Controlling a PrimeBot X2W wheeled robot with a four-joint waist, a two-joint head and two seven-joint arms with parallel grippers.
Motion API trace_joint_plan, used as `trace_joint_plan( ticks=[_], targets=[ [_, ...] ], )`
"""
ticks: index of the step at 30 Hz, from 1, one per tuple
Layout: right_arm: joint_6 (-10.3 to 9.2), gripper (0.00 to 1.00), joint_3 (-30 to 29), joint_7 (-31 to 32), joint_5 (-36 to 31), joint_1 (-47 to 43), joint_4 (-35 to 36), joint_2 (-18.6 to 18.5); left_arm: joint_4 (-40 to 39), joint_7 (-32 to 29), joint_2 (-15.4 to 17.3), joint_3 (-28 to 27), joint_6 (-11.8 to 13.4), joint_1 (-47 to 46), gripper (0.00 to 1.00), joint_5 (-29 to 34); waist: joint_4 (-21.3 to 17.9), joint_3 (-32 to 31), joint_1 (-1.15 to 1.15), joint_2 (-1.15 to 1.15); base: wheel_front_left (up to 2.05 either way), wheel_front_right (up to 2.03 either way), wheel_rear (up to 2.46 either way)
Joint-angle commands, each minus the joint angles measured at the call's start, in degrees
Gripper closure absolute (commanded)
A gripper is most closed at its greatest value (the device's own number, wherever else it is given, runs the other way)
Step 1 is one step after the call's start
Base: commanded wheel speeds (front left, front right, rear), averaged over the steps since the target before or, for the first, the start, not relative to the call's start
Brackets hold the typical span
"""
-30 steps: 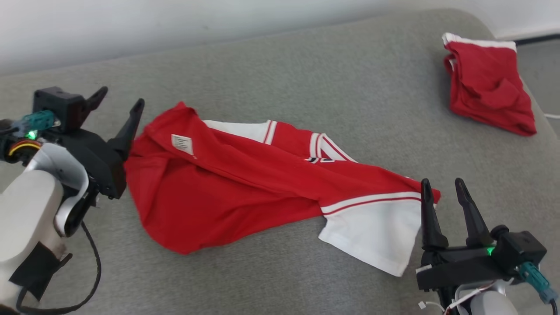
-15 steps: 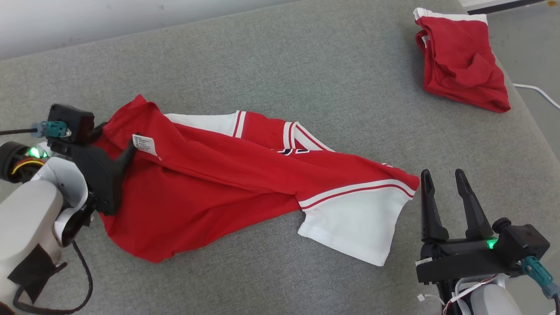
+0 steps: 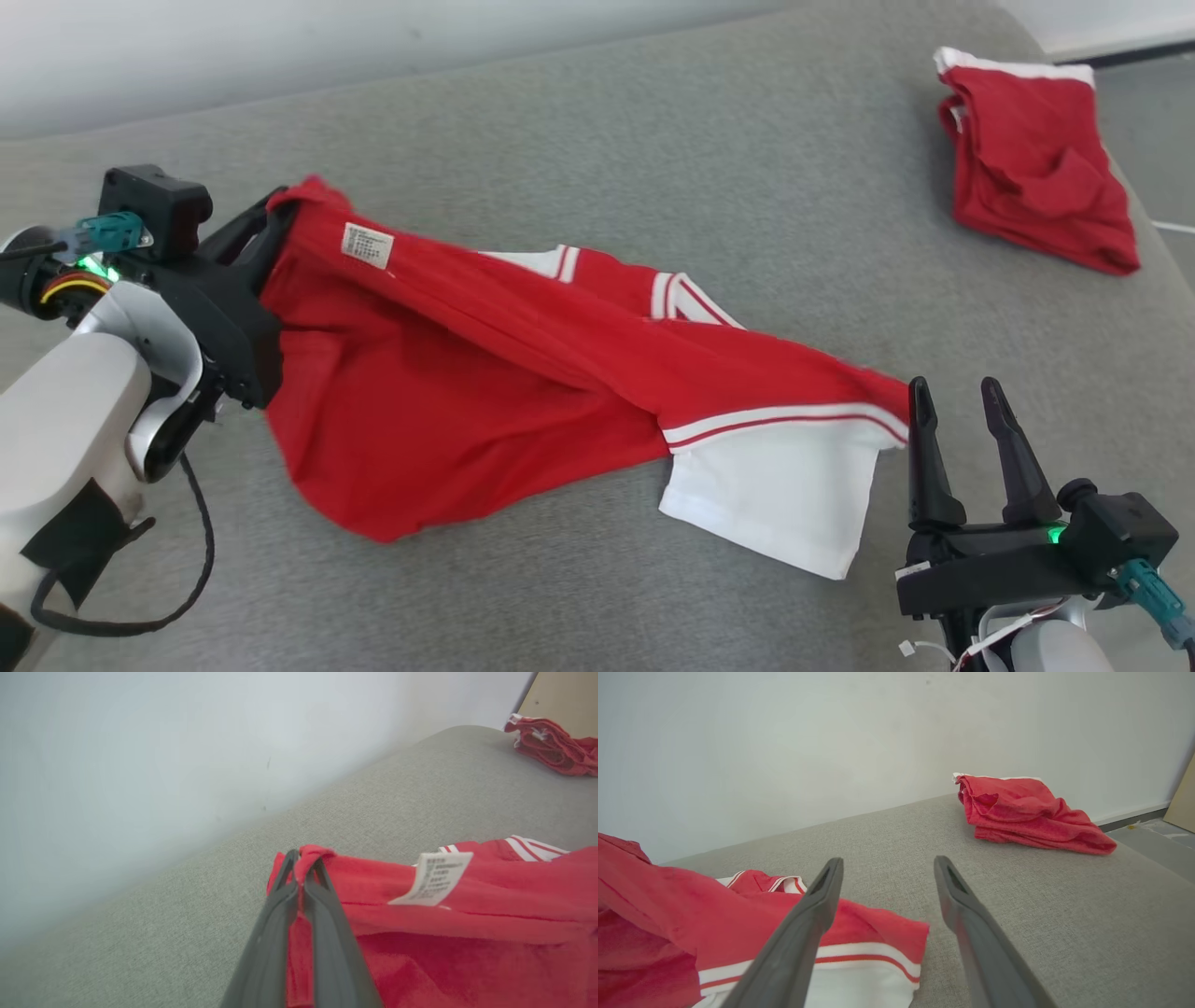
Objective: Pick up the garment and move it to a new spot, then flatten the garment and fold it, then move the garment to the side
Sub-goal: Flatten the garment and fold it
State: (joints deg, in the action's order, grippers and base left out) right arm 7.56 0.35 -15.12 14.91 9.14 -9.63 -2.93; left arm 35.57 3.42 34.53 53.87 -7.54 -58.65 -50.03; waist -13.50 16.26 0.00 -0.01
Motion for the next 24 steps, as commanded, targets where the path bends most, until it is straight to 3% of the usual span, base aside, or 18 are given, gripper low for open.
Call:
trace_joint_plan(
  ticks=[1,8,15,19,24],
  targets=[
    [-0.15,0.0,-0.3,0.0,-0.5,-1.1,0.0,0.1,-1.2,1.7,0.1,-0.8,0.6,1.0,1.0,-1.1,3.5,-2.9,0.0,0.01,0.0,0.0,0.0],
    [-0.15,0.0,-1.5,0.0,-1.1,-2.5,-0.5,0.0,-9.0,4.7,1.7,-3.1,5.4,8.6,1.0,-4.6,8.8,-6.2,0.0,0.01,0.0,0.0,0.0],
    [-0.15,0.0,-2.8,0.0,-1.5,-4.3,-0.6,0.0,-23.1,8.9,4.4,-6.0,15.3,24.9,1.0,-10.2,13.4,-8.0,0.0,0.01,0.0,0.0,0.0],
    [-0.15,0.0,-3.3,0.0,-2.0,-4.6,-0.5,0.0,-28.1,10.8,3.4,-7.4,19.2,34.7,1.0,-13.2,14.7,-7.6,0.0,0.01,0.0,0.0,0.0],
    [-0.15,0.0,-3.3,0.0,-2.5,-4.0,-0.9,0.0,-28.5,11.7,0.1,-11.3,20.8,44.1,1.0,-15.8,14.7,-7.3,0.0,0.01,0.0,0.0,0.0]
  ],
)
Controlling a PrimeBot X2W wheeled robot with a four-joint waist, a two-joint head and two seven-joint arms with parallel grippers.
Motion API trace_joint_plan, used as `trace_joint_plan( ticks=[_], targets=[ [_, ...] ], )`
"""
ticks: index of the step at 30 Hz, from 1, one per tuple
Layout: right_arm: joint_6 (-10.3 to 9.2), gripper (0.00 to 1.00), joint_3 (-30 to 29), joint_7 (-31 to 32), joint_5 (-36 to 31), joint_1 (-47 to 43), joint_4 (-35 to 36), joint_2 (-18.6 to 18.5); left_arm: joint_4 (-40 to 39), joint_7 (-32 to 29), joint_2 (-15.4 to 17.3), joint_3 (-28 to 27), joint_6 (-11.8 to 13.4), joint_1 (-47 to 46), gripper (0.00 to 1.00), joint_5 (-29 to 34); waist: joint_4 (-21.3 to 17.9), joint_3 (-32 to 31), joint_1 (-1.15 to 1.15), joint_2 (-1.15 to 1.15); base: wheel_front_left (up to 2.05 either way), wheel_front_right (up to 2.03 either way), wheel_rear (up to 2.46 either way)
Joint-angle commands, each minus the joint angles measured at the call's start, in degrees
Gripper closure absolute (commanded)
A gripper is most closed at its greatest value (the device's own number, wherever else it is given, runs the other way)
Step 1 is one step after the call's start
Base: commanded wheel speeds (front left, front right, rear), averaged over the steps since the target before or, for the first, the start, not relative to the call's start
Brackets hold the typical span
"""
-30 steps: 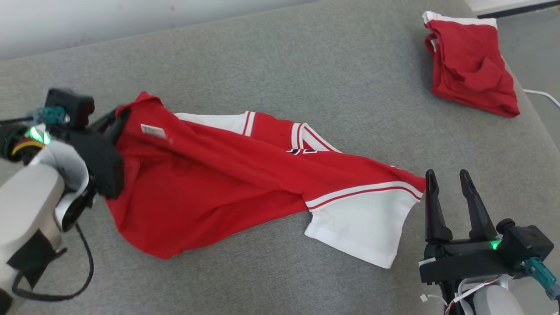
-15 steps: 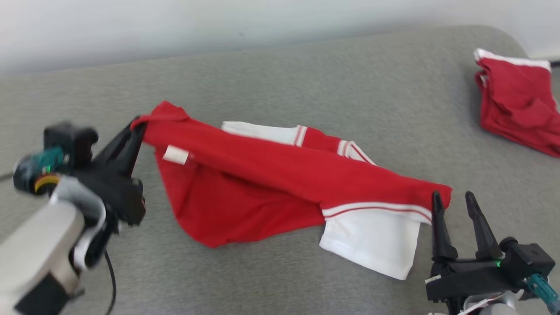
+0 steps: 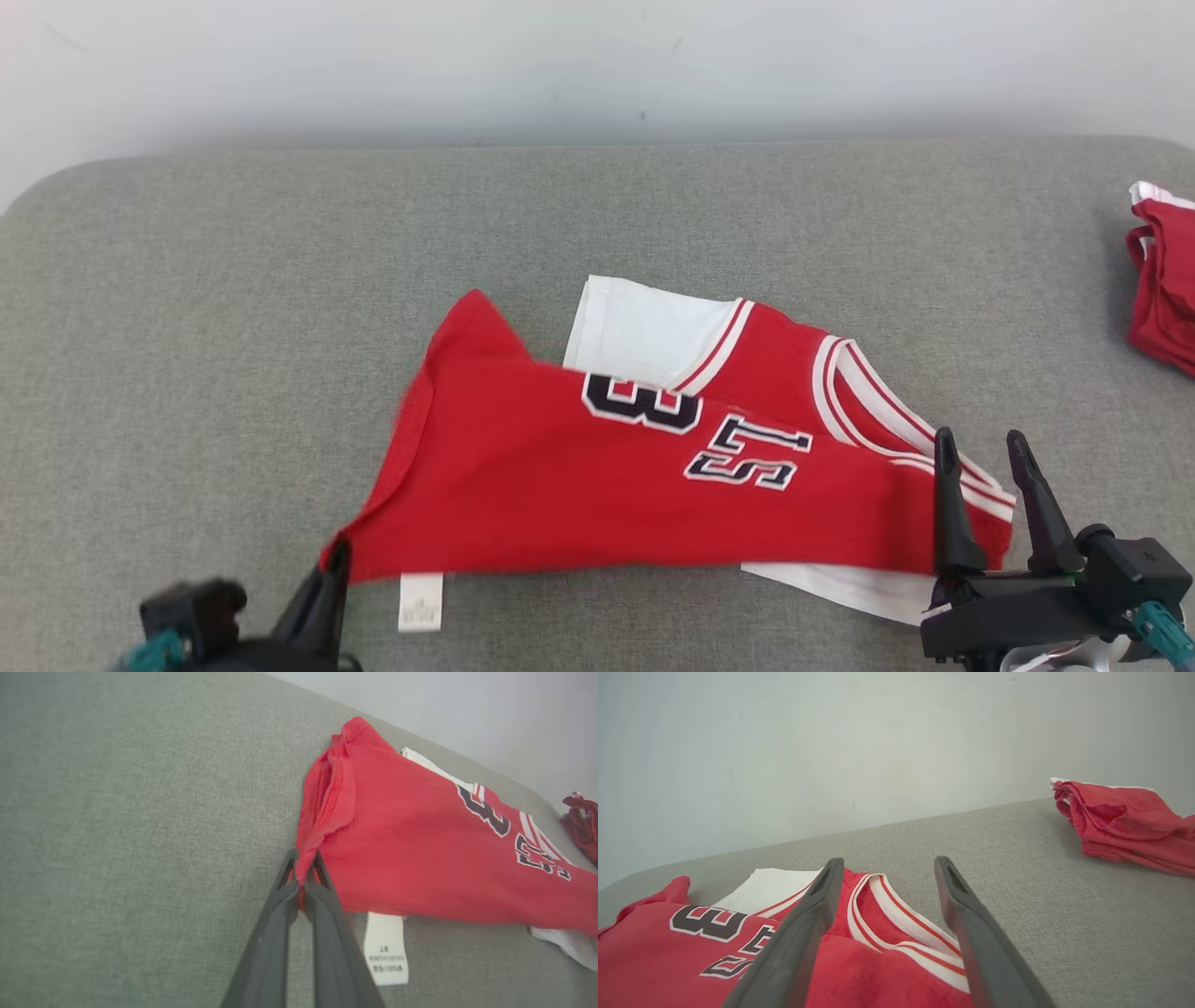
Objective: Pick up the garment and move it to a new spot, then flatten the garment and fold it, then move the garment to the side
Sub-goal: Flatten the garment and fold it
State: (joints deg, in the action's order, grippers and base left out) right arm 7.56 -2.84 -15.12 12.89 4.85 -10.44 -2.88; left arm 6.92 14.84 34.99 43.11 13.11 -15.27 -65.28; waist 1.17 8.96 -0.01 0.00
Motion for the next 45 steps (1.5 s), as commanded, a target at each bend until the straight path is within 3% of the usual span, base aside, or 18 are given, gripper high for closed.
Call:
trace_joint_plan(
  ticks=[1,7,8,9,17,27,37,45],
  targets=[
    [-0.15,0.0,-0.2,0.0,-0.6,0.3,-0.1,0.0,0.6,0.4,-1.1,-1.6,0.1,2.2,1.0,-0.1,0.0,0.0,0.01,0.0,0.0,0.0,0.0],
    [-0.15,0.0,-0.7,0.0,-0.7,-0.2,-0.4,-0.6,4.6,0.4,-6.9,-6.9,-2.6,7.8,1.0,4.5,0.1,-0.1,0.01,0.0,0.0,0.0,0.0],
    [-0.15,0.0,-0.7,0.0,-0.7,-0.3,-0.4,-0.7,5.5,0.3,-7.6,-7.6,-2.8,8.2,0.62,5.6,0.2,-0.1,0.01,0.0,0.0,0.0,0.0],
    [-0.15,0.0,-0.7,0.0,-0.8,-0.3,-0.5,-0.8,6.3,0.3,-8.2,-8.1,-3.2,8.5,0.02,6.7,0.2,-0.2,0.01,0.0,0.0,0.0,0.0],
    [-0.15,0.0,-1.2,0.0,-1.2,-1.0,-0.2,-1.2,5.8,0.4,-13.4,-19.0,-6.7,9.9,0.0,18.0,0.8,-1.5,0.01,0.0,0.0,0.0,0.0],
    [-0.15,0.0,-1.0,0.0,-0.5,-2.2,-1.0,-2.4,-1.6,0.4,-19.8,-33.9,-11.3,12.7,0.0,37.6,0.5,-4.4,0.01,0.0,0.0,0.0,0.0],
    [-0.15,0.0,-2.0,0.0,0.0,-4.9,-3.3,-3.4,-2.0,0.4,-25.2,-42.6,-17.2,15.7,0.0,46.6,0.1,-6.2,0.01,0.0,0.0,0.0,0.0],
    [-0.15,0.0,-0.9,0.4,-0.2,-3.6,-5.1,-5.5,-1.2,0.4,-28.5,-46.2,-19.6,16.6,0.0,50.9,0.4,-6.2,0.01,0.0,0.0,0.0,0.0]
  ],
)
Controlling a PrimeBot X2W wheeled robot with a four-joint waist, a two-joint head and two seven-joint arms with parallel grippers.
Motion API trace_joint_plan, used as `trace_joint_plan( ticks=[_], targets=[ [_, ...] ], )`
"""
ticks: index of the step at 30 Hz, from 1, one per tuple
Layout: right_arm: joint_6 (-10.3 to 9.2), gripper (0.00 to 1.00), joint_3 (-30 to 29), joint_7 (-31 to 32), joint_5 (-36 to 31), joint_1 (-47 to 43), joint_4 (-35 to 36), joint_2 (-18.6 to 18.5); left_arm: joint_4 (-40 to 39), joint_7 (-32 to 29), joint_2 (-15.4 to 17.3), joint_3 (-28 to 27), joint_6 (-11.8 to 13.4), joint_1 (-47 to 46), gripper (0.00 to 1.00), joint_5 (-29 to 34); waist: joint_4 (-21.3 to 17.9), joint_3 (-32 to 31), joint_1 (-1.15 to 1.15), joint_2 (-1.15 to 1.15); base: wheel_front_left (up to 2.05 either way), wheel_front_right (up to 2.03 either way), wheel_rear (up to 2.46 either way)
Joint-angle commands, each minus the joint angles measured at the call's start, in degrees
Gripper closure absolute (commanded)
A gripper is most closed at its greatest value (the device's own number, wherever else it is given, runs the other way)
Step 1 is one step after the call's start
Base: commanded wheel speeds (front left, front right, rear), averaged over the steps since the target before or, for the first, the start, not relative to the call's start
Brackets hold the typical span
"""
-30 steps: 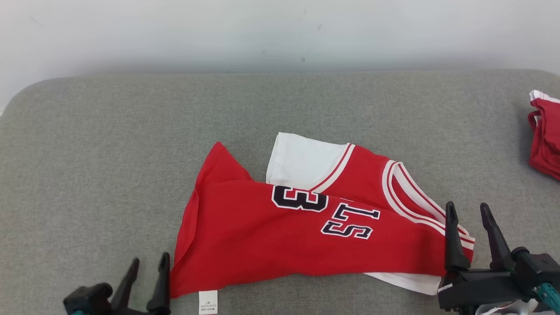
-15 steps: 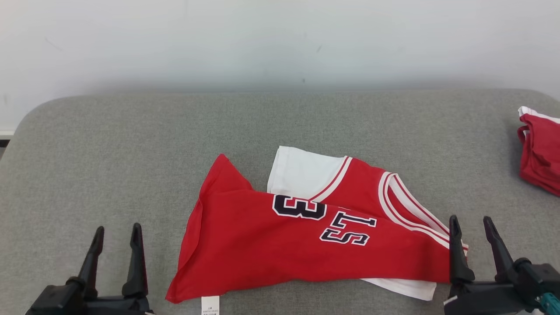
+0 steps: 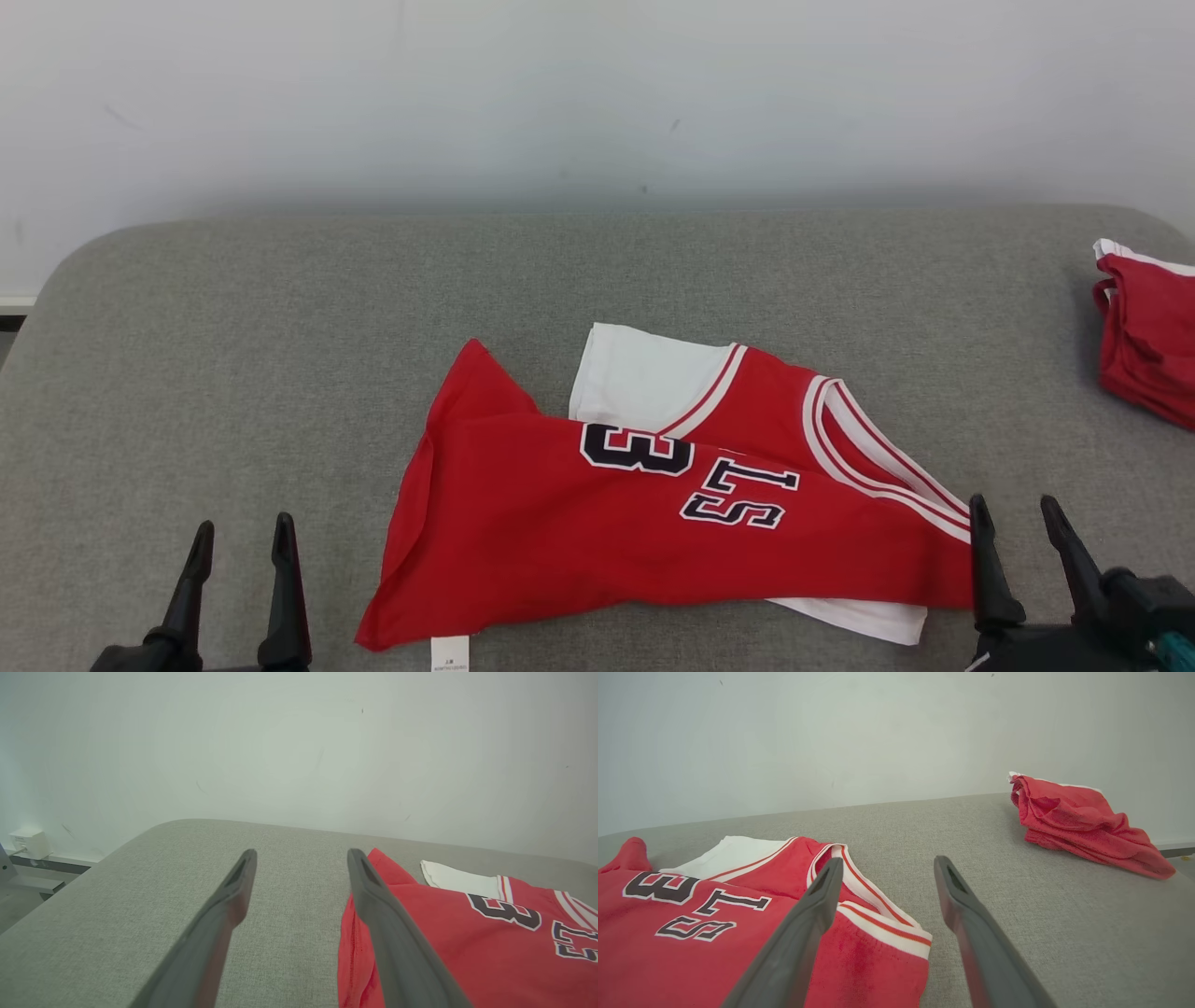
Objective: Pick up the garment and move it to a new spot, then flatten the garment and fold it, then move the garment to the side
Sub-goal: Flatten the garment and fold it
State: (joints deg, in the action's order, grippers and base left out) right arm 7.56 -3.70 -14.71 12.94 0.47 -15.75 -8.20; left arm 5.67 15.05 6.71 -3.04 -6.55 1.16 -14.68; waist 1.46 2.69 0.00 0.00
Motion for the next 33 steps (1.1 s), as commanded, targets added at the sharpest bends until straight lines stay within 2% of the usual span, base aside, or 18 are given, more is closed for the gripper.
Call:
trace_joint_plan(
  ticks=[1,10,17,19,24,31,33],
  targets=[
    [-0.15,0.0,0.5,0.3,-0.3,1.6,-0.1,-0.6,0.2,0.2,-0.4,-0.2,-0.1,-0.1,0.0,0.4,0.3,0.2,0.0,0.0,0.0,0.0,0.0],
    [-0.15,0.0,7.2,7.5,1.1,14.2,-5.6,-6.6,0.8,0.2,-2.2,1.3,-1.0,-2.8,0.0,1.7,4.7,2.6,0.0,0.0,0.0,0.0,0.0],
    [-0.15,0.0,10.9,13.5,2.4,24.7,-15.3,-9.7,1.8,0.2,-2.7,3.7,-0.9,-5.0,0.0,0.4,9.3,5.6,0.0,0.0,0.0,0.0,0.0],
    [-0.15,0.0,11.9,15.6,3.0,27.8,-20.2,-10.9,2.0,0.2,-2.9,4.8,-0.9,-6.0,0.0,-0.2,11.1,6.8,0.0,0.0,0.0,0.0,0.0],
    [-0.15,0.0,13.1,18.5,3.6,31.9,-27.8,-12.2,2.5,0.2,-3.3,6.2,-0.9,-7.4,0.0,-1.0,13.4,8.3,0.0,0.0,0.0,0.0,0.0],
    [-0.15,0.0,14.9,21.5,4.9,34.3,-35.1,-11.6,3.0,0.2,-3.5,6.7,-0.9,-7.9,0.0,-1.0,14.4,8.6,0.0,0.0,0.0,0.0,0.0],
    [-0.14,0.95,15.5,21.8,5.6,34.7,-36.6,-11.2,3.1,0.2,-3.5,6.5,-0.9,-8.0,0.0,-1.0,14.3,8.6,0.0,0.0,0.0,0.0,0.0]
  ],
)
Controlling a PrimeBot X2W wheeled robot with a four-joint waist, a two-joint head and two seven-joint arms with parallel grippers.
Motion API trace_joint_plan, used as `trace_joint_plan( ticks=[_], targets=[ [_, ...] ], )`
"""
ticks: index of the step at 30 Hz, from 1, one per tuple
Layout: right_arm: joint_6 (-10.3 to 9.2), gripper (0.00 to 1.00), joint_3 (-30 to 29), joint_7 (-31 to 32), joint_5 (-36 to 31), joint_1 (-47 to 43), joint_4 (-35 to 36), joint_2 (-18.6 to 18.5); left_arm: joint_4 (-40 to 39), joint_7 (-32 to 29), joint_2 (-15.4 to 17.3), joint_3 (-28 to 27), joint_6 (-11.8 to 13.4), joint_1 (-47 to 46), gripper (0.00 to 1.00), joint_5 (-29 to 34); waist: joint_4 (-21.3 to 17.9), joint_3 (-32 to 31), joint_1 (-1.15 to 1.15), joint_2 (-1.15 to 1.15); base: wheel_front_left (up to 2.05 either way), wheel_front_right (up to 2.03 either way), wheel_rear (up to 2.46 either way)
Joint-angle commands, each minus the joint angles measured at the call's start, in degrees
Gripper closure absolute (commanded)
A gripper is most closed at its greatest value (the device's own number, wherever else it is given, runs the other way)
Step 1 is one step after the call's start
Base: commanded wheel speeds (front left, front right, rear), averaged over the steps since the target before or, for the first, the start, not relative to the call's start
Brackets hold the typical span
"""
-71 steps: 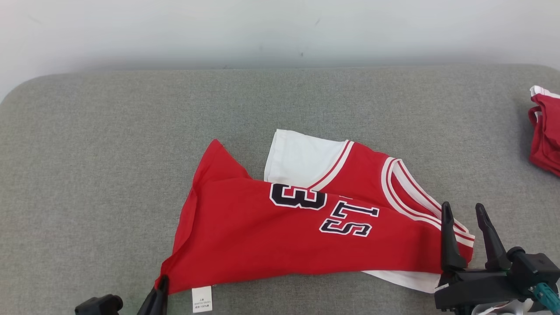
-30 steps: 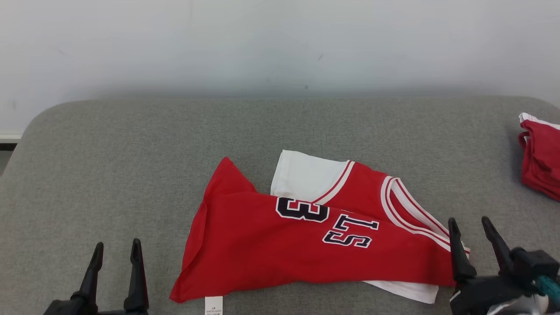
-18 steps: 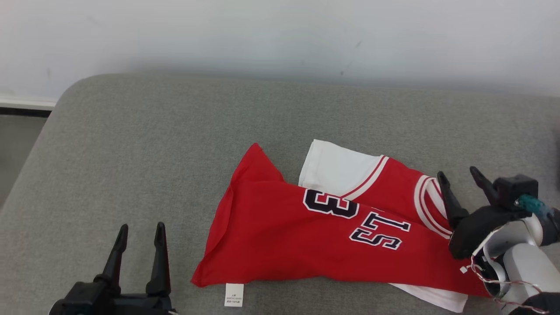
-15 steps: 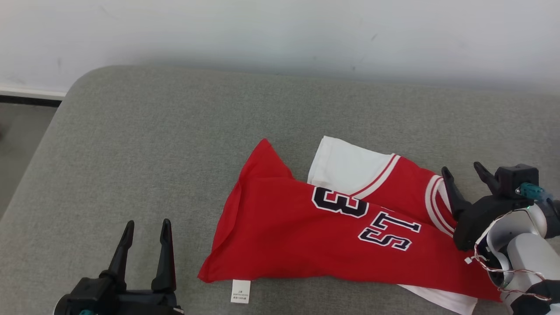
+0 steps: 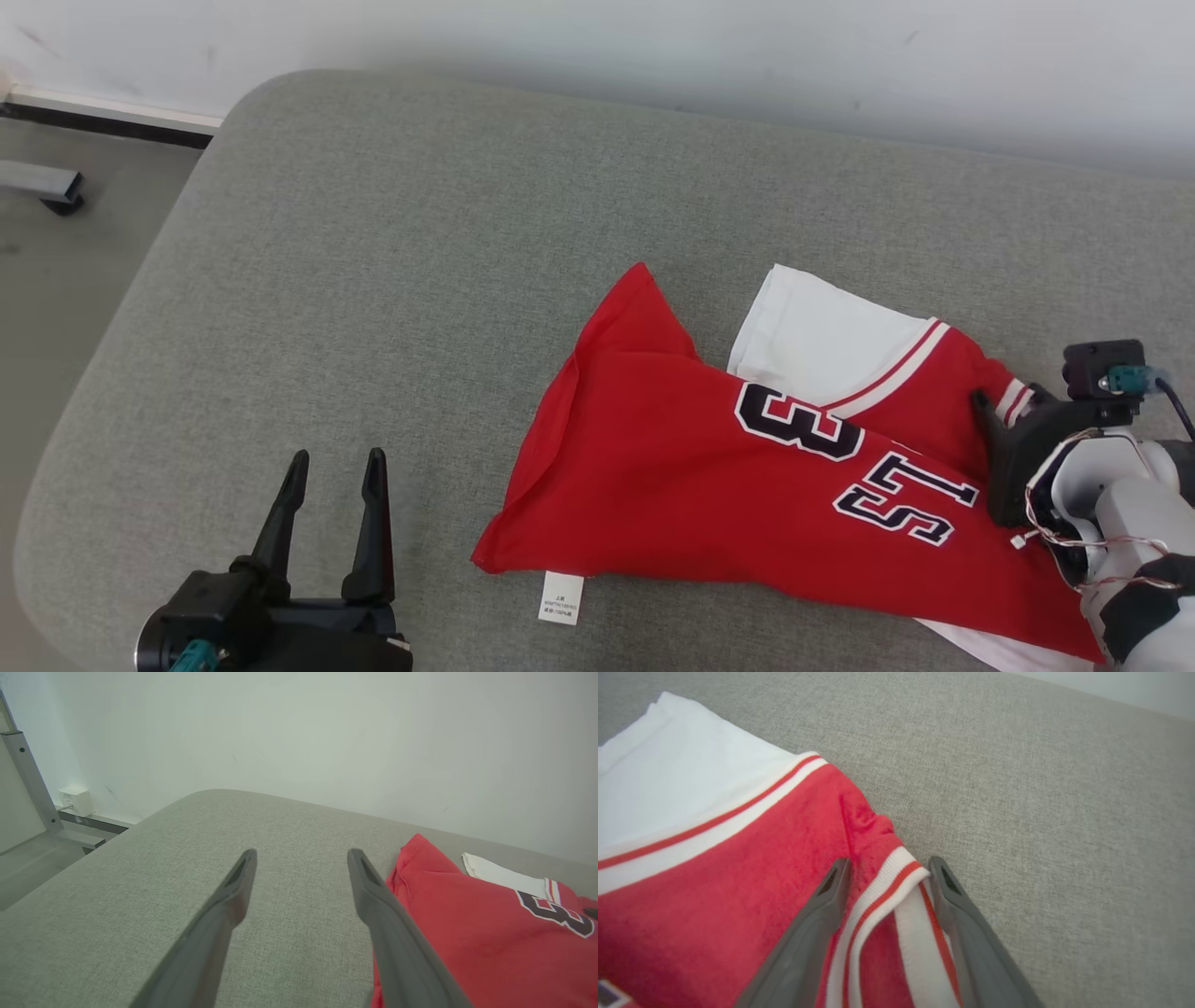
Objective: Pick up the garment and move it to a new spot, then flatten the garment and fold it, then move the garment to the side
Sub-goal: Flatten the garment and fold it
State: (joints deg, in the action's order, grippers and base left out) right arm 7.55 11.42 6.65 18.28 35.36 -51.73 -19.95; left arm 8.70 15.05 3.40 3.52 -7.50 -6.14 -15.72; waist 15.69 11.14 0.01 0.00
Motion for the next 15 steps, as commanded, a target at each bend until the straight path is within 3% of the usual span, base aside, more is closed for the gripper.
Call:
trace_joint_plan(
  ticks=[1,4,15],
  targets=[
    [-0.14,1.0,0.5,1.1,0.7,0.0,-1.7,0.6,0.1,0.2,-0.2,-0.3,0.1,-0.7,0.0,0.0,0.0,0.1,-0.01,0.0,0.0,0.0,0.0],
    [-0.15,1.0,1.3,1.9,1.4,1.0,-3.4,0.3,0.2,0.2,-0.3,-0.6,0.1,-0.7,0.0,0.2,-0.4,0.0,-0.01,0.0,0.0,0.0,0.0],
    [-0.14,1.0,2.5,-9.3,0.5,10.0,-1.1,-1.1,0.0,0.2,-0.4,-0.4,0.1,-1.2,0.0,0.4,-1.3,0.3,-0.01,0.0,0.0,0.0,0.0]
  ],
)
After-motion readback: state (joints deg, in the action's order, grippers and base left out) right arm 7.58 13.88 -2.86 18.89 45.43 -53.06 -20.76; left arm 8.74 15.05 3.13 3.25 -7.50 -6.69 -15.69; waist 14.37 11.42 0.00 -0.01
